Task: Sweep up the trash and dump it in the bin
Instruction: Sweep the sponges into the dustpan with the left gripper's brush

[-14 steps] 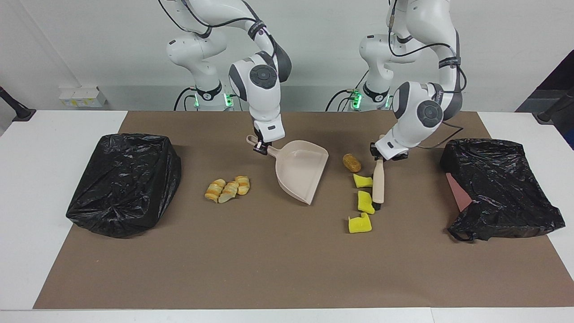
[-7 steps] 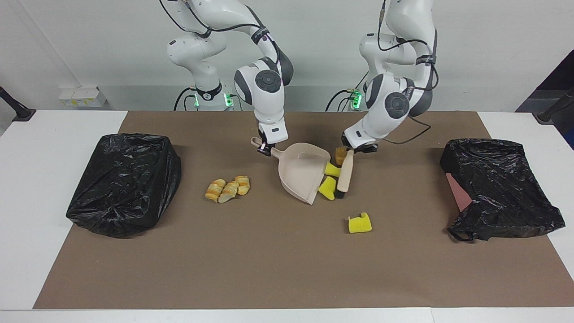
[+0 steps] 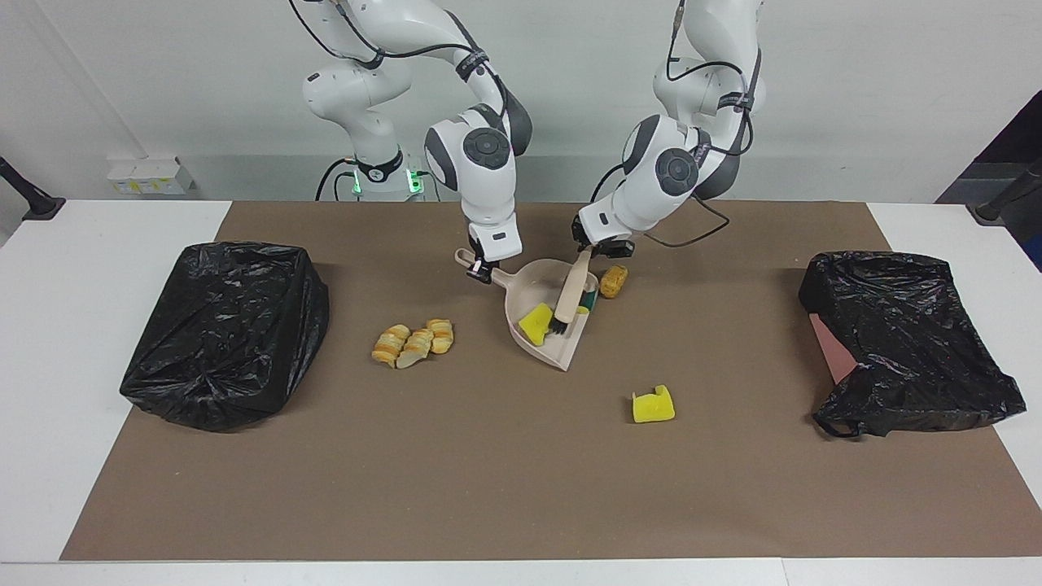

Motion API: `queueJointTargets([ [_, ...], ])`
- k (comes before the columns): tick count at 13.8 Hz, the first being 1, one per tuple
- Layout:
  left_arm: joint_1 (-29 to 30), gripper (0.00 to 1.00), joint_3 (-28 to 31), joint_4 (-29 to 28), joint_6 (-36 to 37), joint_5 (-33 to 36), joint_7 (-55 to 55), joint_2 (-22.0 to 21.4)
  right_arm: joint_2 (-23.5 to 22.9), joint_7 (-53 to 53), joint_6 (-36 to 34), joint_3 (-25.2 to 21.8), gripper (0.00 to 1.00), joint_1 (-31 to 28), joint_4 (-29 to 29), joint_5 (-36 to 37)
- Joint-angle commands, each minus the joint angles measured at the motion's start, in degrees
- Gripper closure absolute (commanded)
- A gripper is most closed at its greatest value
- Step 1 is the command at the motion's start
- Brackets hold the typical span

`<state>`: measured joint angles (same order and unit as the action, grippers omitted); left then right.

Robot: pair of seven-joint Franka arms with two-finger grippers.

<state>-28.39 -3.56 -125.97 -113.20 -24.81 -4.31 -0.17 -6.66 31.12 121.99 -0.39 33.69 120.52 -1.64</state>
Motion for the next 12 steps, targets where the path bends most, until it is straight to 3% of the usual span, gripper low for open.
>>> queueJointTargets([
  [1,1.30,1.00,1.54,0.73,4.91,0.10,3.42,-5.44,0.86,-0.44,0.97,0.04,1.00,0.15,1.30,-1.00],
  [5,8.95,1.00,1.63,1.61,9.13,4.77,4.39,-6.06,0.86,1.48,1.23,0.04,1.00,0.15,1.21,-0.12],
  [9,10.37,1.00,1.63,-7.51,9.58,4.94,14.91,-12.38,0.86,2.11,0.97,0.04,1.00,0.15,1.30,-0.03],
  [12,10.19,1.00,1.54,-12.53,8.96,4.94,30.46,-16.17,0.94,2.19,0.88,0.04,1.00,-0.02,1.48,0.05],
])
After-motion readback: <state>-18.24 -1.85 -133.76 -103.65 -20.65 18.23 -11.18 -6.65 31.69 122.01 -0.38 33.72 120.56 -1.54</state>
